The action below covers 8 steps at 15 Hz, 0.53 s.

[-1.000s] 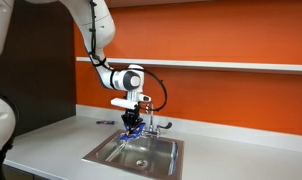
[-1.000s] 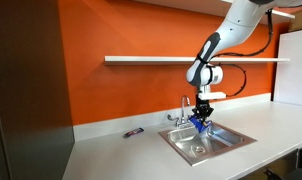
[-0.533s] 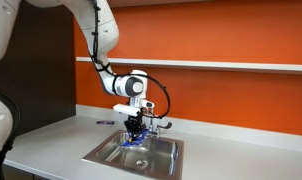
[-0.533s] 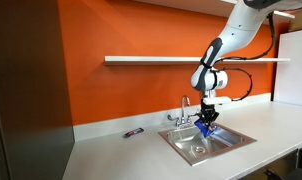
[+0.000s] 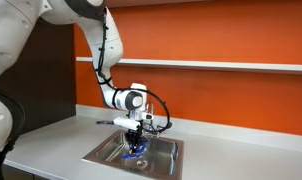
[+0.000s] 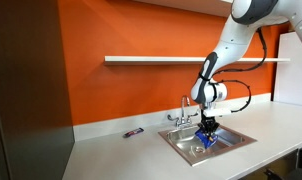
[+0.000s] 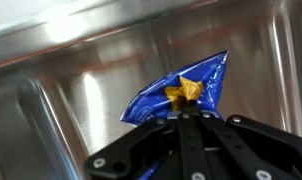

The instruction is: Put the dorito bag into the sink

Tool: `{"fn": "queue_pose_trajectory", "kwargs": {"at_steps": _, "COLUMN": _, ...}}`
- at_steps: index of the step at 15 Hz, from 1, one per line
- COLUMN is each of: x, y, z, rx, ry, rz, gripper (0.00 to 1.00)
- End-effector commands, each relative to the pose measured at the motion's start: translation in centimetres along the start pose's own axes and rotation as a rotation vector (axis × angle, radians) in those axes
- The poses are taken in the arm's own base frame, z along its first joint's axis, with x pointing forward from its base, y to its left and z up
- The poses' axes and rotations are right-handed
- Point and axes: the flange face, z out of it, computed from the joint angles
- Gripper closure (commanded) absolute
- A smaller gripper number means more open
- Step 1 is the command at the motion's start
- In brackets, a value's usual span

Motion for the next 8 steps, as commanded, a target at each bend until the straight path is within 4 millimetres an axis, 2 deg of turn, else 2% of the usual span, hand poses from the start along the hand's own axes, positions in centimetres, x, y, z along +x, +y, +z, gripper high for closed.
{"fn": "queue_pose_trajectory", "kwargs": {"at_steps": 1, "x": 1.5, "y": -0.5, "z": 1.9, "rx": 0.007, "ry": 0.009, "rz": -0.015, "gripper": 1.00}}
{"fn": "queue_pose_trajectory", "kwargs": {"at_steps": 8, "x": 2.5, "y": -1.6, "z": 5.8, "rx": 0.009, "ry": -0.026, "rz": -0.036, "gripper": 1.00}}
